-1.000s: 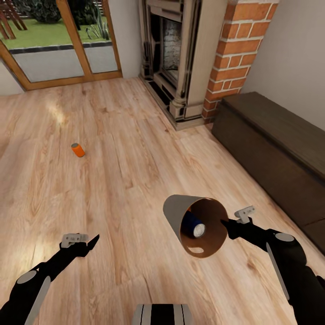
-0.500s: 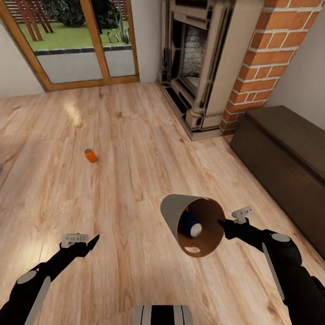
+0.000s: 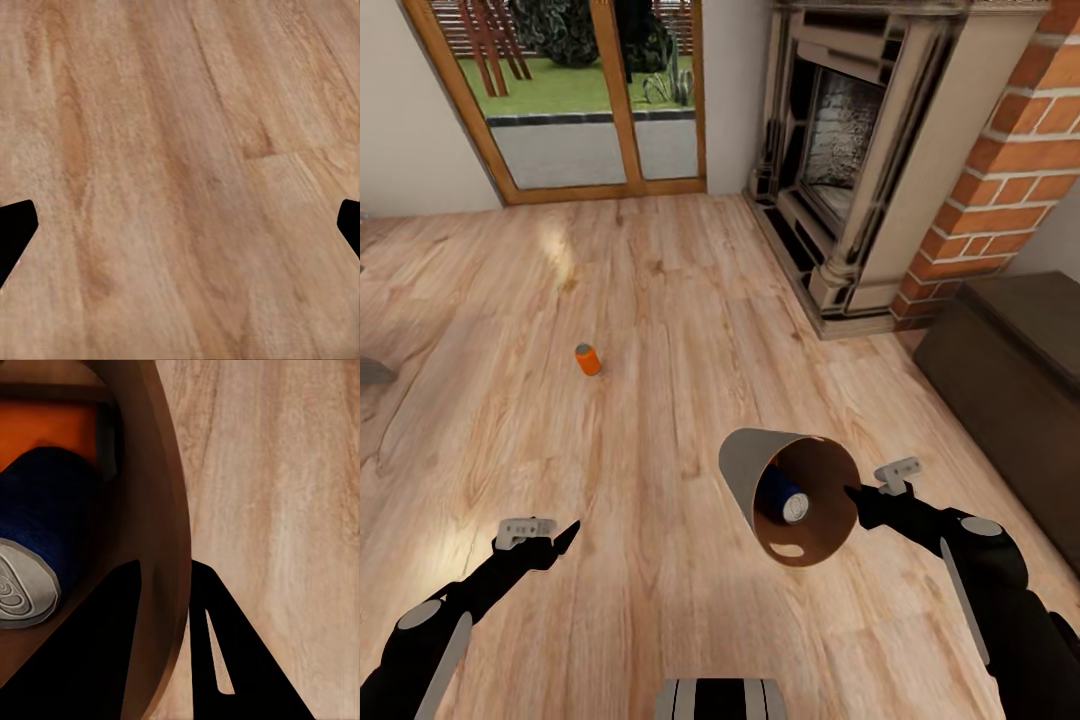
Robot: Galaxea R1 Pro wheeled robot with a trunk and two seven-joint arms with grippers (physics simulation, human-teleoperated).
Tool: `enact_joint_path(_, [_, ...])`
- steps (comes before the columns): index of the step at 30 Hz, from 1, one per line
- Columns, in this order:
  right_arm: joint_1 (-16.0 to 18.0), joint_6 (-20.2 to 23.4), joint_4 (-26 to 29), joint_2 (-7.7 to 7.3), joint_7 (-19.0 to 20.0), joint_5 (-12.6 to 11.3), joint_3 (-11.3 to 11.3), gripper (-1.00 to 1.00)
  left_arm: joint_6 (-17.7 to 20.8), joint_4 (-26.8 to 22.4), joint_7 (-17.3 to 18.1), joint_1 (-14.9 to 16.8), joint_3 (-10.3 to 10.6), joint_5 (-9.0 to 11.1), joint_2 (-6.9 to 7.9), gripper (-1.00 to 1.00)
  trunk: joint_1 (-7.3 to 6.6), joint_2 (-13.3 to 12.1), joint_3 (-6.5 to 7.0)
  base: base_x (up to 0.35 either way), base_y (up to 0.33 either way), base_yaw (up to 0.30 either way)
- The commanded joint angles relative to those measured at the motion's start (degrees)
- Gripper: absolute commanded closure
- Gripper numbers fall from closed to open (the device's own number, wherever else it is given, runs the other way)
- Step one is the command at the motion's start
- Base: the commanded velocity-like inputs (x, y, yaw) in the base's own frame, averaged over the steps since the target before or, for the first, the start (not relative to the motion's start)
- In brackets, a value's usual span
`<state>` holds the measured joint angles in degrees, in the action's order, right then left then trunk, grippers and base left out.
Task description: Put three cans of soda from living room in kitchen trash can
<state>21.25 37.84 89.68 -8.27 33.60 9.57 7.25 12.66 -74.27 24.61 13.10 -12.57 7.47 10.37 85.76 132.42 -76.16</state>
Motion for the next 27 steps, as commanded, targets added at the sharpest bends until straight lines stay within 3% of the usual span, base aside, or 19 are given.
enact_joint_path(1, [0.02,0.31,0.06,0.01,0.17,-1.29,-0.02,1.00,0.00,0.02,0.00,0.00,0.00,0.00,0.00,-1.00,0.00,0.00,0.07,0.323,0.000,0.198])
enact_joint_path(12, [0.02,0.34,0.13,-0.08,0.02,-1.21,0.19,1.00,0.00,0.01,0.00,0.00,0.00,0.03,-0.03,-1.00,0.00,0.00,0.69,0.323,0.000,0.198])
enact_joint_path(21, [0.04,1.06,0.89,-0.08,-2.71,-1.22,0.05,1.00,-0.07,-0.07,0.00,0.00,0.00,1.07,0.00,-1.00,0.00,0.00,0.88,0.323,0.000,0.177])
enact_joint_path(27, [0.04,1.17,1.00,-0.08,-2.89,-1.28,1.87,1.00,-0.15,-0.01,0.00,0.00,0.00,1.13,0.00,-1.00,0.00,0.00,0.89,0.323,0.000,0.044])
